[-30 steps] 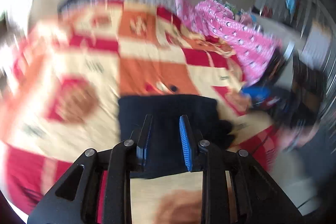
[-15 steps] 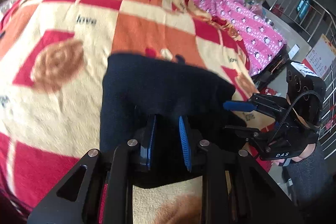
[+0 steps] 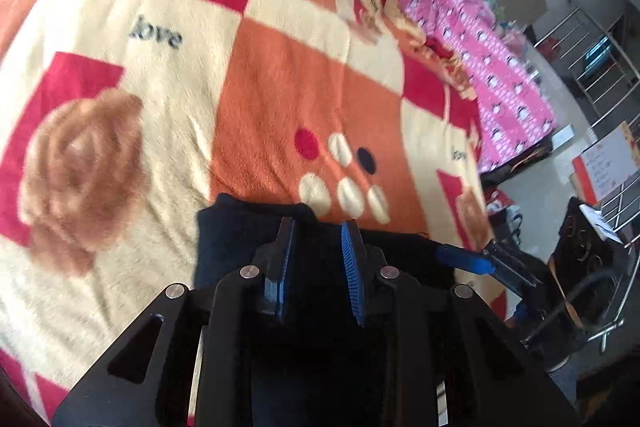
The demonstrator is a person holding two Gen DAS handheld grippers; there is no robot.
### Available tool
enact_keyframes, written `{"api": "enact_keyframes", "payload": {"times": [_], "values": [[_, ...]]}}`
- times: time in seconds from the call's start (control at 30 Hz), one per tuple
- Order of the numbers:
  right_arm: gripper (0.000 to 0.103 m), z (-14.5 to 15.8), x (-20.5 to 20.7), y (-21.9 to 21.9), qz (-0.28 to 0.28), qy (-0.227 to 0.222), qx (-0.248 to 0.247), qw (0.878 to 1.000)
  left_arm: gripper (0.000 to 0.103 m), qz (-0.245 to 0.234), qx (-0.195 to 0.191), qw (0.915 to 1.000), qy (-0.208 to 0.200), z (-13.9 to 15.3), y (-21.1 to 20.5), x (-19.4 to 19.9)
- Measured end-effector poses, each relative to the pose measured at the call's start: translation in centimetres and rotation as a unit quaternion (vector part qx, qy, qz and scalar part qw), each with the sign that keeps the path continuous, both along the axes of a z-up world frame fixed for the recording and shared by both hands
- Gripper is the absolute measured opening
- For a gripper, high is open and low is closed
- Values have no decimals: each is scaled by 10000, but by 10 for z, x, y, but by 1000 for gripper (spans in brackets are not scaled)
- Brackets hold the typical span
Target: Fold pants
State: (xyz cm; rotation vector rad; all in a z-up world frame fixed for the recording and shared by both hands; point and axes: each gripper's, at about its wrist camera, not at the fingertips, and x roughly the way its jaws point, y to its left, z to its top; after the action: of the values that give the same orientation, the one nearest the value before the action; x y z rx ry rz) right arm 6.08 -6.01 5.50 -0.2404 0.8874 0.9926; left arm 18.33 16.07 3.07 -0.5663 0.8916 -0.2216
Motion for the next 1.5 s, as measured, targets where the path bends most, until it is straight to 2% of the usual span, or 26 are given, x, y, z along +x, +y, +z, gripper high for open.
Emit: {"api": "enact_keyframes", "payload": {"times": [0.07, 0.1, 0.13, 0.2, 0.27, 0.37, 0.4, 0.47, 0.6, 0.63, 0.67, 0.7, 0.73, 0.77, 0.83, 0.87, 0.93, 1.03, 1.1, 1.2, 1.27, 1.3, 1.33, 1.37, 1.47, 1.5], "values": [[59, 11, -4, -28, -398, 292, 466, 9977, 43, 28, -133, 9995, -283, 8, 12, -24], [60, 12, -3, -44, -617, 623, 855, 9925, 70, 70, -180, 9992, -345, 6, 18, -36], [65, 10, -3, -57, -835, 922, 1191, 9851, 79, 85, -265, 9988, -391, 2, 22, -44], [69, -5, -4, -79, -1327, 1613, 1704, 9630, 79, -4, -532, 9979, -361, -10, 28, -55], [69, -24, -9, -84, -1586, 2124, 1792, 9474, 79, -67, -659, 9977, -140, -22, 32, -53], [69, -45, -15, -71, -1543, 2375, 1565, 9462, 79, -88, -996, 9947, 250, -45, 38, -47], [69, -52, -17, -65, -1524, 2428, 1421, 9474, 79, -113, -1135, 9932, 217, -48, 38, -46], [72, -51, -23, -64, -1552, 2105, 1544, 9528, 80, -99, -1215, 9925, 108, -48, 36, -45], [78, -51, -20, -58, -1451, 2134, 1800, 9492, 81, -310, -1194, 9923, 102, -48, 24, -35], [79, -50, -21, -53, -1364, 2058, 1725, 9536, 78, -248, -1172, 9927, 114, -48, 24, -35], [77, -49, -22, -47, -1282, 1969, 1650, 9579, 71, -132, -1111, 9936, 165, -47, 24, -35], [71, -48, -25, -46, -1334, 1788, 1574, 9620, 52, -53, -974, 9950, 220, -47, 25, -37], [57, -47, -27, -49, -1411, 1670, 1530, 9637, 43, -28, -812, 9965, 182, -44, 24, -39], [43, -45, -27, -53, -1480, 1590, 1568, 9635, 40, -64, -663, 9977, 96, -39, 21, -42], [35, -38, -26, -60, -1555, 1406, 1737, 9622, 36, -153, -311, 9994, -83, -28, 12, -42], [34, -27, -25, -58, -1566, 1143, 1614, 9677, 36, -183, -219, 9994, -206, -19, 8, -38], [33, -11, -16, -57, -1559, 925, 1504, 9719, 36, -166, -188, 9990, -363, -8, 3, -24], [33, 14, 12, -67, -1578, 877, 1604, 9704, 36, -233, -418, 9977, -477, 6, 2, 6], [33, 22, 34, -76, -1629, 987, 1636, 9680, 36, -306, -449, 9979, -352, 5, 0, 27], [34, 2, 63, -75, -1535, 1408, 1462, 9671, 38, -247, -118, 9996, -38, -16, -4, 49], [36, -31, 77, -70, -1535, 1713, 1193, 9659, 50, -221, 60, 9995, 211, -41, -4, 60], [44, -43, 80, -71, -1564, 1736, 1252, 9642, 55, -182, -72, 9998, 14, -44, -3, 59], [49, -48, 78, -78, -1540, 1644, 1633, 9605, 56, -167, -100, 9997, -164, -46, -1, 55], [50, -52, 76, -82, -1526, 1581, 1826, 9583, 56, -189, -80, 9994, -262, -46, -1, 52], [52, -46, 72, -84, -1473, 1453, 1760, 9624, 56, -144, -107, 9994, -279, -44, 3, 49], [52, -43, 71, -88, -1561, 1343, 1834, 9612, 56, -68, 18, 9994, -332, -37, 5, 45]]}}
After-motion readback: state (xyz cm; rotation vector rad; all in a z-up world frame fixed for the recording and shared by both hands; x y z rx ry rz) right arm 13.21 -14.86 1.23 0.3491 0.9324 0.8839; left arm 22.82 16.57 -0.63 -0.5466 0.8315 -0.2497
